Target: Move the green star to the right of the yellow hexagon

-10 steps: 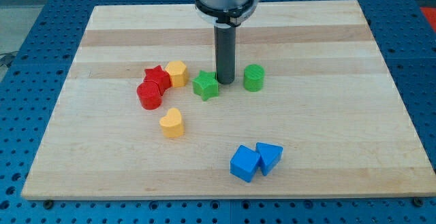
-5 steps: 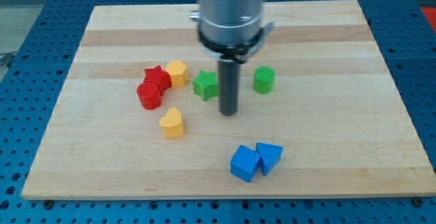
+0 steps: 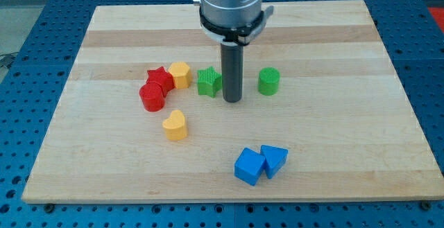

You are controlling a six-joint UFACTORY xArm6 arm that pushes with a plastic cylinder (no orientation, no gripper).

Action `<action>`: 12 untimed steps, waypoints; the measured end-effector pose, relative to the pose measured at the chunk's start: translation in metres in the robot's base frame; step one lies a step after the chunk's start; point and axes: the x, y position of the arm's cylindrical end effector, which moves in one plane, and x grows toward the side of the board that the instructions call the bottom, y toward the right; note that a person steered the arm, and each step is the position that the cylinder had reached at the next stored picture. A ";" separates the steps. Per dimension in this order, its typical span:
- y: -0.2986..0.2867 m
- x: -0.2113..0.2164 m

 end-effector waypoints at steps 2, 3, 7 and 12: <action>-0.011 0.017; -0.025 0.011; -0.031 -0.029; -0.062 -0.006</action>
